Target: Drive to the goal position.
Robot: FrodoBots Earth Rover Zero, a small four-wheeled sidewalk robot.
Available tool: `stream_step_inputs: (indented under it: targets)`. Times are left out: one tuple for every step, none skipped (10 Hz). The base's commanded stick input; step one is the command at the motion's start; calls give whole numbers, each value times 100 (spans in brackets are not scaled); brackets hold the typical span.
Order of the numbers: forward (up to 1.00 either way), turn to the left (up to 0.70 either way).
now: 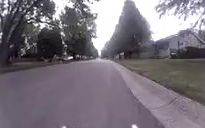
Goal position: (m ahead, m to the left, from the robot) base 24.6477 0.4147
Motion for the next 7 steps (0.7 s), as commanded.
stream_step_inputs:
  targets:
    - [100,-2]
    - [100,-17]
    - [100,-35]
    - [100,-39]
    - [100,-32]
    - [100,0]
    - [100,0]
